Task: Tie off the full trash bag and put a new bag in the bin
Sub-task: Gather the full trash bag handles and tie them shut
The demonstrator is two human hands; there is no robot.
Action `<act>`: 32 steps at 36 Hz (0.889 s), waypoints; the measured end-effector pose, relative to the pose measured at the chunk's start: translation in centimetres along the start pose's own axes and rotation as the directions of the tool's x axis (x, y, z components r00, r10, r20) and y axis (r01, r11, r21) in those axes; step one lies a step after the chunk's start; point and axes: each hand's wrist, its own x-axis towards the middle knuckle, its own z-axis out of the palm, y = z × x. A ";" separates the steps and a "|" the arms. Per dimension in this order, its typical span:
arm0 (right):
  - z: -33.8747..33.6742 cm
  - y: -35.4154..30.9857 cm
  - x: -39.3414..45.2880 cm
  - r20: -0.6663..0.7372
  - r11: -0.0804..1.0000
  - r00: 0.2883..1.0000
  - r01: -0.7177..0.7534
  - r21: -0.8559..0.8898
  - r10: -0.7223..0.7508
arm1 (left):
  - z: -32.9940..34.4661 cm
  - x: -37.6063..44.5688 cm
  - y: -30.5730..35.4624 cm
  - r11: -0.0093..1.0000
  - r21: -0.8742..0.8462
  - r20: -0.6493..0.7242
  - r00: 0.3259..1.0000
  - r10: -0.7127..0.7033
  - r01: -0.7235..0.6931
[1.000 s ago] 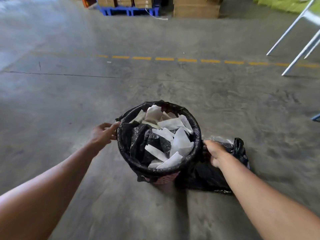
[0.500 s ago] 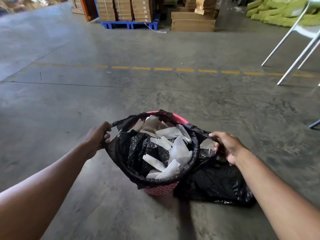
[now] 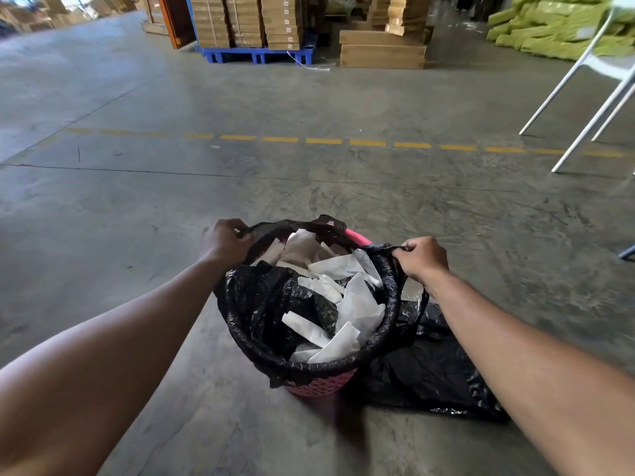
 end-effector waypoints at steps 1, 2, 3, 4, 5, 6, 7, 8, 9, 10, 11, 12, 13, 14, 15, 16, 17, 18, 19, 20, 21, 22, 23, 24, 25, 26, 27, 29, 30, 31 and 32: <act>-0.1 -0.4 -0.3 -0.029 1.000 0.999 0.030 0.001 -0.030 | -0.1 -0.1 0.1 1.000 -0.025 -0.024 1.000 0.005 -0.006; -0.2 -0.7 -0.5 -0.043 0.998 0.997 0.058 0.002 -0.058 | -0.2 -0.3 0.1 0.998 -0.069 -0.041 0.999 0.010 -0.013; -0.3 -0.8 -0.7 -0.053 0.996 0.995 0.090 0.009 -0.090 | -0.3 -0.4 -0.1 0.992 -0.125 -0.056 0.998 0.008 -0.015; -0.4 -0.8 -1.0 -0.063 0.993 0.991 0.118 0.020 -0.116 | -0.5 -0.7 -0.3 0.982 -0.185 -0.078 0.997 0.009 -0.024; -0.6 -0.7 -1.4 -0.073 0.989 0.988 0.142 0.036 -0.139 | -0.8 -0.9 -0.8 0.971 -0.237 -0.103 0.995 -0.003 -0.021; -0.8 -0.4 -1.7 -0.087 0.986 0.985 0.157 0.060 -0.151 | -1.2 -1.3 -1.3 0.960 -0.280 -0.128 0.992 -0.016 -0.021; -1.1 -0.1 -2.2 -0.104 0.984 0.983 0.159 0.084 -0.150 | -1.7 -1.7 -1.9 0.951 -0.308 -0.147 0.989 -0.035 -0.012; -1.2 0.3 -2.6 -0.116 0.982 0.984 0.151 0.114 -0.138 | -2.1 -2.1 -2.9 0.941 -0.338 -0.154 0.987 -0.052 -0.003; -1.3 0.9 -3.1 -0.111 0.982 0.988 0.127 0.143 -0.111 | -2.4 -2.5 -3.9 0.931 -0.366 -0.145 0.987 -0.070 0.012; -1.2 1.7 -3.4 -0.097 0.980 0.992 0.097 0.173 -0.081 | -2.6 -3.0 -4.8 0.919 -0.394 -0.115 0.990 -0.080 0.029; -1.1 2.5 -3.9 -0.059 0.975 0.998 0.051 0.214 -0.040 | -2.7 -3.5 -5.8 0.904 -0.423 -0.056 0.995 -0.088 0.056; -0.7 3.5 -4.1 -0.005 0.964 1.000 -0.012 0.266 0.014 | -2.7 -4.3 -6.4 0.879 -0.467 0.014 0.995 -0.096 0.091; -0.5 4.3 -4.6 0.051 0.942 0.996 -0.086 0.324 0.074 | -2.7 -5.1 -7.0 0.846 -0.513 0.092 0.989 -0.113 0.144; -0.3 4.9 -5.2 0.110 0.916 0.987 -0.153 0.371 0.120 | -2.8 -6.0 -7.3 0.811 -0.547 0.179 0.975 -0.130 0.208; -0.2 5.0 -6.2 0.177 0.891 0.973 -0.208 0.403 0.146 | -2.8 -6.9 -7.6 0.785 -0.553 0.277 0.950 -0.144 0.280; -0.1 5.1 -7.2 0.244 0.871 0.956 -0.256 0.419 0.163 | -2.9 -7.8 -7.9 0.774 -0.532 0.365 0.918 -0.157 0.344; -0.1 5.1 -8.1 0.303 0.850 0.936 -0.303 0.430 0.180 | -2.9 -8.5 -8.3 0.774 -0.501 0.435 0.886 -0.162 0.388; 0.0 5.2 -8.8 0.372 0.827 0.910 -0.349 0.442 0.185 | -3.0 -9.0 -8.7 0.778 -0.476 0.490 0.858 -0.153 0.410; 0.0 5.5 -9.4 0.443 0.805 0.878 -0.392 0.445 0.183 | -3.1 -9.5 -9.0 0.782 -0.455 0.532 0.834 -0.146 0.427; 0.0 5.7 -10.1 0.498 0.782 0.849 -0.430 0.452 0.179 | -3.2 -9.8 -9.1 0.778 -0.446 0.561 0.816 -0.142 0.443; 0.0 5.9 -10.7 0.534 0.756 0.826 -0.463 0.462 0.180 | -3.2 -10.1 -9.3 0.766 -0.451 0.576 0.805 -0.143 0.459; 0.0 6.2 -11.0 0.551 0.730 0.813 -0.490 0.475 0.188 | -3.1 -10.3 -9.2 0.751 -0.462 0.583 0.800 -0.144 0.472; 0.1 6.5 -11.3 0.558 0.708 0.806 -0.510 0.488 0.196 | -3.1 -10.6 -9.4 0.747 -0.464 0.582 0.799 -0.148 0.477; 0.1 6.7 -11.5 0.557 0.693 0.805 -0.520 0.500 0.202 | -3.1 -10.7 -9.5 0.749 -0.461 0.579 0.801 -0.153 0.476; 0.1 6.8 -11.6 0.559 0.691 0.805 -0.521 0.501 0.201 | -3.2 -10.9 -9.7 0.765 -0.446 0.569 0.807 -0.159 0.465; 0.0 6.9 -11.8 0.558 0.699 0.804 -0.519 0.492 0.205 | -3.3 -11.0 -9.9 0.784 -0.430 0.552 0.818 -0.165 0.448; -0.1 7.0 -11.8 0.548 0.718 0.808 -0.511 0.472 0.215 | -3.5 -11.0 -10.2 0.800 -0.418 0.530 0.831 -0.170 0.430; -0.6 7.1 -12.0 0.551 0.754 0.804 -0.501 0.424 0.224 | -4.1 -11.0 -10.6 0.806 -0.414 0.502 0.845 -0.186 0.423; -1.1 7.0 -12.2 0.572 0.772 0.792 -0.495 0.399 0.213 | -4.7 -11.1 -10.8 0.804 -0.410 0.504 0.842 -0.193 0.429; -1.7 6.8 -12.3 0.594 0.793 0.781 -0.482 0.373 0.195 | -5.3 -11.2 -10.9 0.808 -0.399 0.520 0.833 -0.192 0.435; -2.5 6.4 -12.4 0.619 0.818 0.767 -0.459 0.347 0.167 | -6.1 -11.3 -10.9 0.818 -0.377 0.543 0.819 -0.185 0.435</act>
